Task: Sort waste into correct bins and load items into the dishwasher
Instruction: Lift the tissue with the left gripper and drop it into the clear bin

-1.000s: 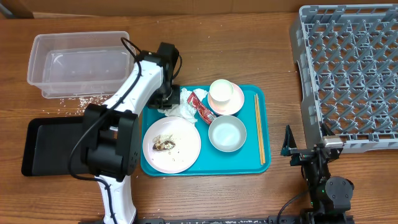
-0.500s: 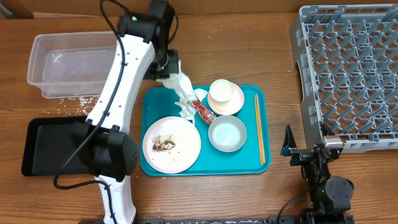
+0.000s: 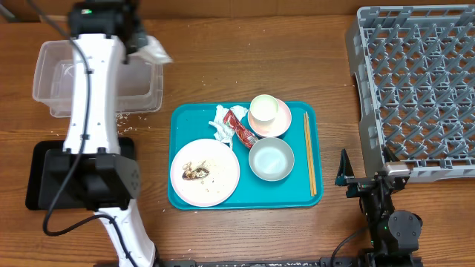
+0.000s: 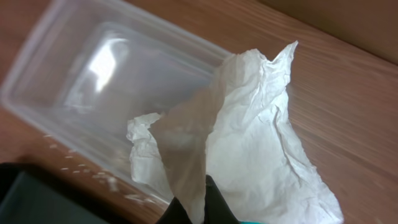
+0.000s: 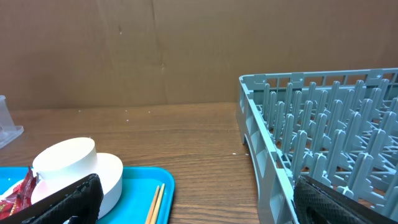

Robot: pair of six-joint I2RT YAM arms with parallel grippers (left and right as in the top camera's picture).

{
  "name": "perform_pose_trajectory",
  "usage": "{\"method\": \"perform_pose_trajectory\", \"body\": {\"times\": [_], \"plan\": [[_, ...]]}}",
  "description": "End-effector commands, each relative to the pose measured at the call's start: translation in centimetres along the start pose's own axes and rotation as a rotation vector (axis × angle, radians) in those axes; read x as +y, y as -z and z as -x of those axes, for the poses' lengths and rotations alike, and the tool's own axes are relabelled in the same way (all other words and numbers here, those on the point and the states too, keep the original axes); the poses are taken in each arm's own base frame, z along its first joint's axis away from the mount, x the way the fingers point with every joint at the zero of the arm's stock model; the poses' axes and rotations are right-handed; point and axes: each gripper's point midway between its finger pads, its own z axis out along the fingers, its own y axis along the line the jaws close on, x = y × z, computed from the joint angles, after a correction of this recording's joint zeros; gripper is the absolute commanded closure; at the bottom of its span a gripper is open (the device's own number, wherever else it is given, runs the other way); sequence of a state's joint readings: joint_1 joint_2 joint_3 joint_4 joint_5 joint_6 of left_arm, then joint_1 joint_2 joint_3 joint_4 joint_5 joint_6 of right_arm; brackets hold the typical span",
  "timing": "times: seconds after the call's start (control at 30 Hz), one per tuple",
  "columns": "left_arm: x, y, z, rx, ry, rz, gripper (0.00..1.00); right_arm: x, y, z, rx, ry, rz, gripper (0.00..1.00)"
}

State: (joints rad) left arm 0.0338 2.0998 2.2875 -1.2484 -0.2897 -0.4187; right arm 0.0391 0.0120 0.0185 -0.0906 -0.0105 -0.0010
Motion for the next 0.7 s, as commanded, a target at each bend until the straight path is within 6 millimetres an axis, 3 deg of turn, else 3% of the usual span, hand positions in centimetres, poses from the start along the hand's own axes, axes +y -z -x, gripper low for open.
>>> {"method": "perform_pose_trajectory", "body": {"times": [0.0, 0.03, 0.1, 0.13, 0.17, 0.23, 0.37, 0.43, 0.53, 0.6, 0.67], "plan": [[2.9, -2.0, 0.9, 0.001, 0.072, 0.084, 0.96, -0.3, 0.0, -0.1, -0.006, 0.007, -0.013, 0.0], [3.6, -2.7, 0.9, 0.012, 0.081, 0.095, 0.91, -0.3, 0.0, -0.1, -0.006, 0.007, -0.013, 0.0], [4.5, -3.5, 0.7, 0.032, 0.09, 0.114, 0.56, -0.3, 0.0, -0.1, -0.006, 0.007, -0.013, 0.0], [4.7, -3.8, 0.5, 0.041, 0.093, 0.118, 0.32, -0.3, 0.0, -0.1, -0.006, 0.007, -0.013, 0.0], [4.8, -3.9, 0.3, 0.054, 0.094, 0.113, 0.18, -0.3, 0.0, -0.1, -0.006, 0.007, -0.013, 0.0], [4.7, -4.0, -0.1, 0.08, 0.091, 0.096, 0.08, -0.3, 0.0, -0.1, -0.006, 0.007, -0.013, 0.0], [2.7, -3.3, -1.6, 0.155, 0.087, -0.019, 0.07, -0.3, 0.0, -0.1, -0.006, 0.007, -0.013, 0.0], [0.5, -2.4, -2.5, 0.201, 0.057, -0.135, 0.1, -0.3, 0.0, -0.1, -0.006, 0.007, -0.013, 0.0], [-4.8, 0.1, -5.3, 0.329, -0.041, -0.426, 0.16, -0.3, 0.0, -0.1, -0.006, 0.007, -0.013, 0.0], [-7.2, 1.7, -7.3, 0.404, -0.099, -0.542, 0.17, -0.3, 0.0, -0.1, -0.006, 0.007, -0.013, 0.0], [-9.0, 3.2, -9.9, 0.479, -0.169, -0.59, 0.32, -0.3, 0.0, -0.1, -0.006, 0.007, -0.013, 0.0]]}}
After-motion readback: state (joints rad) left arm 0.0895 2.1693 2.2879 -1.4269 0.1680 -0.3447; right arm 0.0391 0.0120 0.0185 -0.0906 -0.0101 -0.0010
